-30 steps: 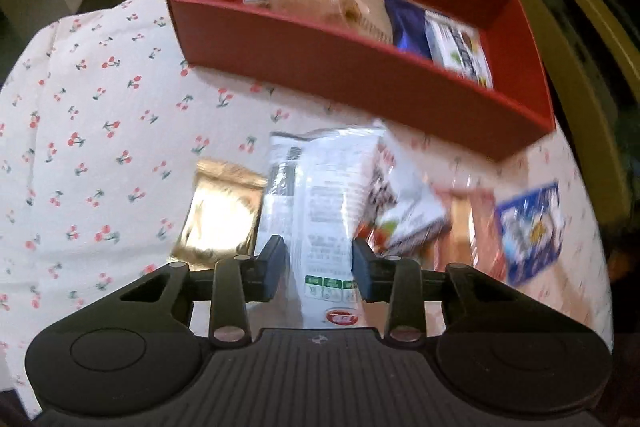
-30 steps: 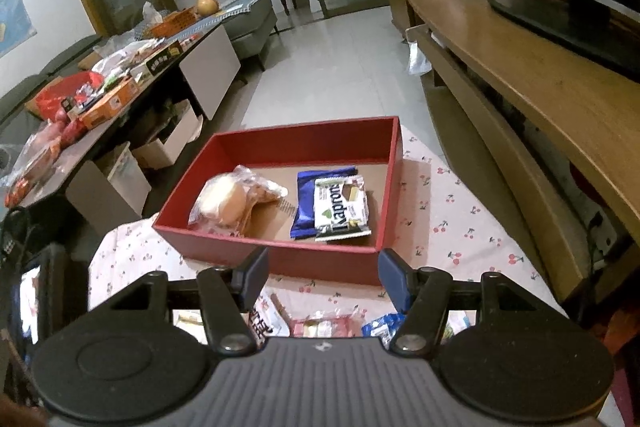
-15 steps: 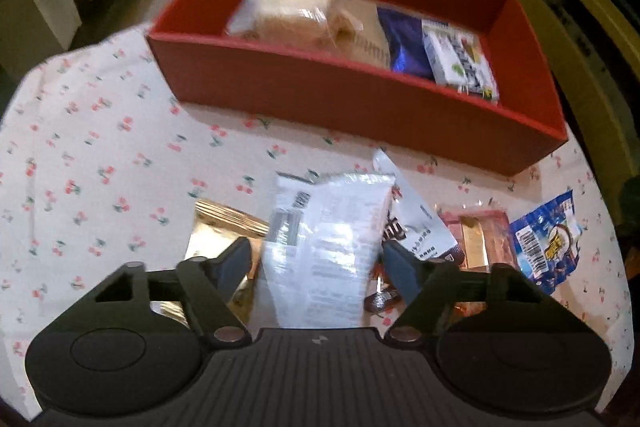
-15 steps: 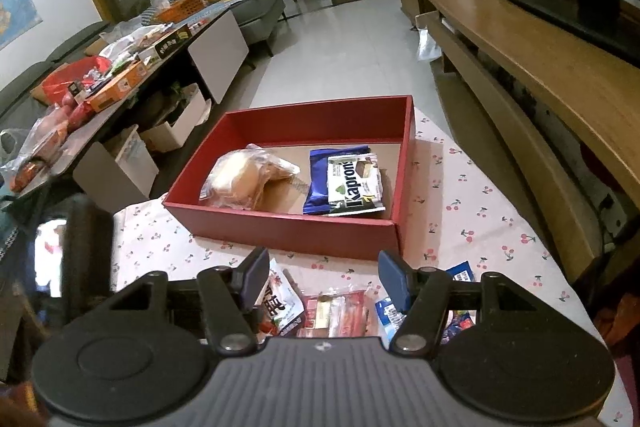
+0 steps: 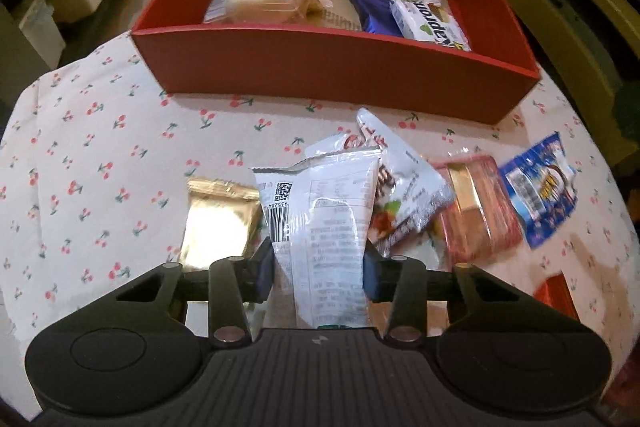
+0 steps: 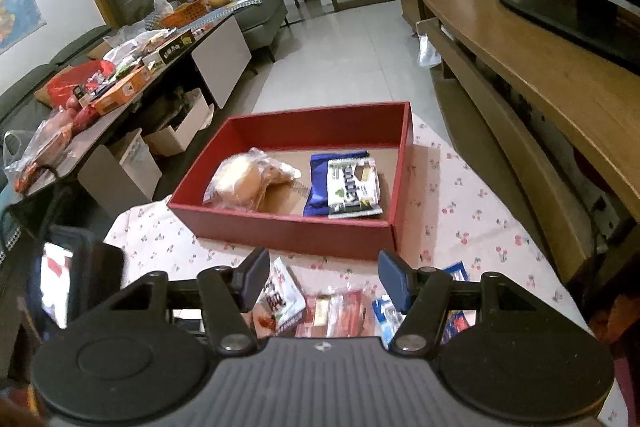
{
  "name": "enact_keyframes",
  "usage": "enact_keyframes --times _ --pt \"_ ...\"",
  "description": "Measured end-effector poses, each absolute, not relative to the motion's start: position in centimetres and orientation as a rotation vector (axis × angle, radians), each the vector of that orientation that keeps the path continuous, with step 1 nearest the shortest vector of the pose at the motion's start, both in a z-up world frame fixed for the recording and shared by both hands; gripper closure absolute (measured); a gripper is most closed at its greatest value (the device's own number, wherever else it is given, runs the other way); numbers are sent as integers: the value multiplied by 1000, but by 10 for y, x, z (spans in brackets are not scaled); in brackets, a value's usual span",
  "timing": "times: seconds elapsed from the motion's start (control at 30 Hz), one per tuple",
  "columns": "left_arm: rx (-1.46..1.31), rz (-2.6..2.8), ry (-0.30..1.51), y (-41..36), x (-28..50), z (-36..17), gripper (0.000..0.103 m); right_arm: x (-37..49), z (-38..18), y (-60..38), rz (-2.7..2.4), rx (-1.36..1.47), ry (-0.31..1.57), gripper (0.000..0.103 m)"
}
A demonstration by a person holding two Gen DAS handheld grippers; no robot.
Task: Organize snacks
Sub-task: 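Lower the left tool onto the white-and-green pouch and close it, then grasp the red Trolli candy bag with the right tool while the left tool holds the pouch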
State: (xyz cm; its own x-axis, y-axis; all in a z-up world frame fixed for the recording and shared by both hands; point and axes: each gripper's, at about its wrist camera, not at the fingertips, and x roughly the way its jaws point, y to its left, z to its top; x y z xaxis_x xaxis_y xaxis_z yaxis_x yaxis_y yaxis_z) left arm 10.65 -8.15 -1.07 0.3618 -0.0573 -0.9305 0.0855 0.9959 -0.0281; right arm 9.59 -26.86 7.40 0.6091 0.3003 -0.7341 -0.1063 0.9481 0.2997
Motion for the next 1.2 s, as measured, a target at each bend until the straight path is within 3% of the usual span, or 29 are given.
enact_keyframes --times 0.27,0.6,0.93,1.2 --pt "-54 -220 1190 -66 73 -7 53 50 47 -282 133 239 1004 37" --pt "-149 -328 1193 -61 70 -9 53 5 17 -287 3 446 1166 37" --pt "-164 -325 1170 -48 64 -4 53 27 -14 -278 -78 665 1239 36" --pt "-169 -310 1186 -44 66 -10 52 54 -19 -255 -103 560 1244 35"
